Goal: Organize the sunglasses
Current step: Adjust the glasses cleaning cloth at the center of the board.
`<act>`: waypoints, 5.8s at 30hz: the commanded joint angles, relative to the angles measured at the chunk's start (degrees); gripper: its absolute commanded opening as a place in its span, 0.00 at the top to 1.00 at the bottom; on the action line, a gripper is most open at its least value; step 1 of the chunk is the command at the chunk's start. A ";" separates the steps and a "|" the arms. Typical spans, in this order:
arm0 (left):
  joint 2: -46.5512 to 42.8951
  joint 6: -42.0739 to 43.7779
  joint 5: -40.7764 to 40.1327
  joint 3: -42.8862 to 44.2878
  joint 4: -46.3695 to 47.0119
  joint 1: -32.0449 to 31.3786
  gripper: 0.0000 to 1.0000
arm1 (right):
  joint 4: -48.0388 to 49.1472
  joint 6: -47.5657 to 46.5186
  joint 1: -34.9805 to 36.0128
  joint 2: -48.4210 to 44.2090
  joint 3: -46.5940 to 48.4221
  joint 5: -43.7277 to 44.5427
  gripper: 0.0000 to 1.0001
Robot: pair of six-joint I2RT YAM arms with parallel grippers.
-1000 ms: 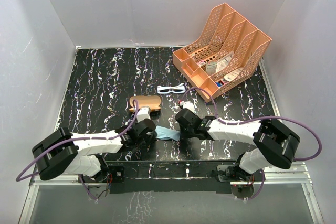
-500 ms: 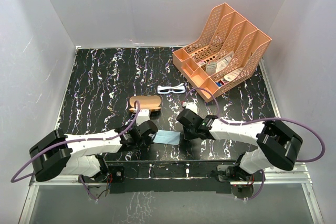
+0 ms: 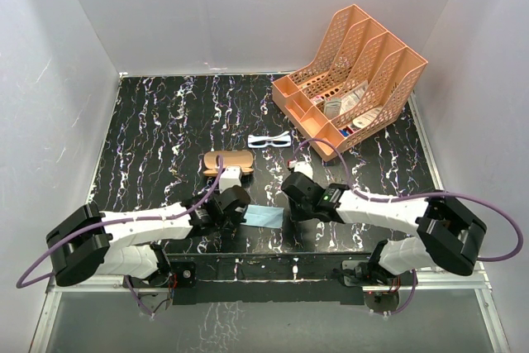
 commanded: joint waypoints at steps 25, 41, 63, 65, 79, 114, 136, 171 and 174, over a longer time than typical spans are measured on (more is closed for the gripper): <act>-3.30 6.88 1.90 -8.85 16.81 -0.27 1.00 | 10.54 4.36 8.26 8.20 2.07 -0.10 1.00; 3.84 4.28 2.19 -11.25 21.19 -0.25 1.00 | 1.81 1.73 6.11 6.84 -0.05 0.01 1.00; 2.33 -2.23 -1.73 -6.97 8.67 -1.43 1.00 | -1.63 -5.08 -0.44 7.34 1.79 -1.93 1.00; 2.77 -2.72 -2.21 -6.50 7.99 -1.55 1.00 | -1.60 -5.18 -0.70 7.10 1.68 -2.16 1.00; 0.21 1.89 -3.12 -1.15 6.52 -1.57 0.88 | 1.12 -4.48 -0.80 5.36 -0.19 -2.80 1.00; -7.24 -7.37 3.12 -6.36 1.36 -1.48 0.61 | 11.07 -0.56 -0.14 -6.19 -4.89 -3.76 0.89; 2.93 -6.54 2.52 -0.41 -2.61 -1.48 0.67 | 11.20 -0.83 -0.09 -8.09 -6.38 -3.74 0.88; 8.81 -4.75 3.51 3.09 -6.57 -1.48 1.00 | 12.21 -0.50 -0.12 -9.38 -8.64 -4.02 0.88; 8.87 -4.11 2.19 4.06 -7.70 -1.48 1.00 | 12.49 -0.50 -0.10 -9.03 -8.65 -4.34 0.88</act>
